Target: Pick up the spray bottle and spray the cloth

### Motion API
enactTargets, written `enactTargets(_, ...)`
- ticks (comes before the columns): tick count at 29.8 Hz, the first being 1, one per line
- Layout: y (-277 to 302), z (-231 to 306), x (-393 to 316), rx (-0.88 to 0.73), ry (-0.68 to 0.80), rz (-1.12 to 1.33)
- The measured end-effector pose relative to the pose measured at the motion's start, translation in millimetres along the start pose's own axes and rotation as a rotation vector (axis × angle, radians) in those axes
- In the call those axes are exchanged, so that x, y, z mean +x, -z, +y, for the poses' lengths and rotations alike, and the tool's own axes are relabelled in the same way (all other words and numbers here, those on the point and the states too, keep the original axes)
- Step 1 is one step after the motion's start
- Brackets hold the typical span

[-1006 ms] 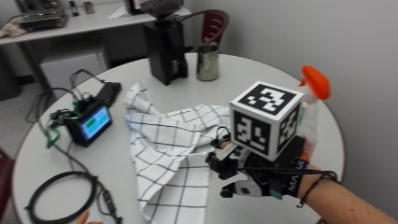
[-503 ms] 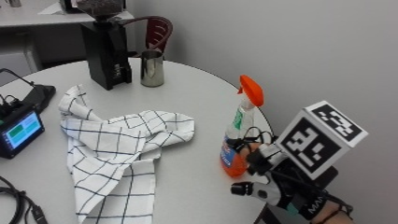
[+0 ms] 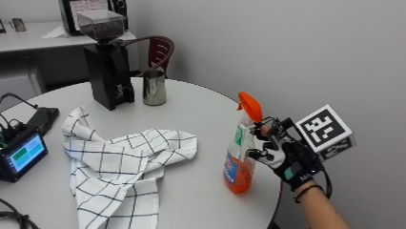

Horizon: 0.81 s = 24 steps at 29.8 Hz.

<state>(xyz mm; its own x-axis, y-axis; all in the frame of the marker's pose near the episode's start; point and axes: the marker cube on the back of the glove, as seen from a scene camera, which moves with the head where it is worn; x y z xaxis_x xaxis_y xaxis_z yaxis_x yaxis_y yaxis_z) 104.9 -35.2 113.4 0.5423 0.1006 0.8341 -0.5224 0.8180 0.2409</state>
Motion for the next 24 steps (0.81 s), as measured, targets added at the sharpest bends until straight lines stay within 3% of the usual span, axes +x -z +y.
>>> enactTargets(13,-42,-29,5,-0.008,-0.026,-0.244)
enactTargets(24,-46,-25,9,0.082,-0.023,-0.234)
